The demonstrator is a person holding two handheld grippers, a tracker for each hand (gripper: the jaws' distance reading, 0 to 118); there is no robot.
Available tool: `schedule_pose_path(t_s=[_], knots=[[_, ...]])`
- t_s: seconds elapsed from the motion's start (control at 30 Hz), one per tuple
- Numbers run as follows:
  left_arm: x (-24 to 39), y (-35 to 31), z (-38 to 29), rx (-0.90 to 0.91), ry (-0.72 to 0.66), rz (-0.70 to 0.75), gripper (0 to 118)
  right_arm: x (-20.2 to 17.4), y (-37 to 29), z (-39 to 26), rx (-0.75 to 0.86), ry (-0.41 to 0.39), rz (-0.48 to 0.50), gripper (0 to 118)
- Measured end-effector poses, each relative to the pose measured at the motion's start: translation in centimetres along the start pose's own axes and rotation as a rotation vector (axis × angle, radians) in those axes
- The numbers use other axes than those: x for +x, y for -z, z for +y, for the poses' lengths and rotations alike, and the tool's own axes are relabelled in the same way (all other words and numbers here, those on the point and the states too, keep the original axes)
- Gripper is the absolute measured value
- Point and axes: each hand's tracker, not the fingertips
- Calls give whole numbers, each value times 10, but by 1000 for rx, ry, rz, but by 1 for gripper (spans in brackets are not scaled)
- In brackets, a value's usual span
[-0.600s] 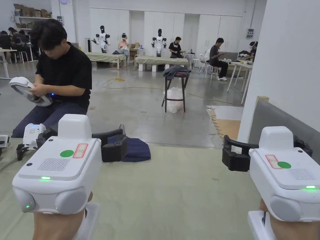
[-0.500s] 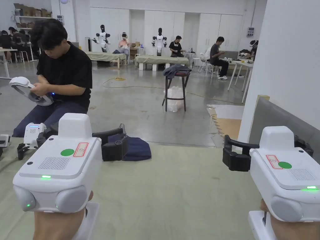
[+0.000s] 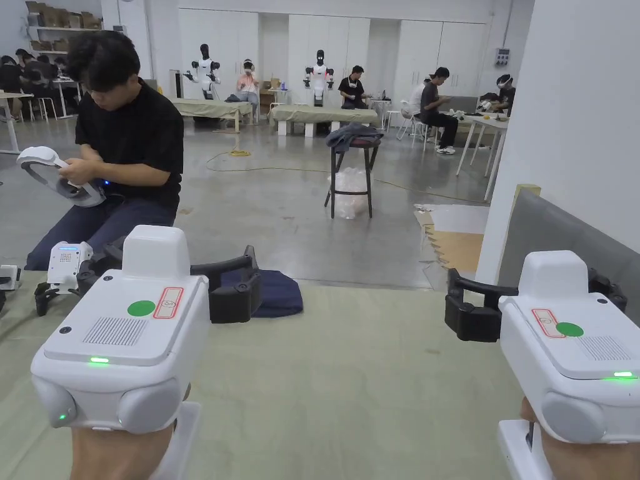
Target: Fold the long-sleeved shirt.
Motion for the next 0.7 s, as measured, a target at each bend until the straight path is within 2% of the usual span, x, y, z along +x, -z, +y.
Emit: schedule_pose_path(t_s=[0.7], knots=[[-3, -5, 3, 15, -14, 22, 109, -1, -3, 0, 11, 11, -11, 118]])
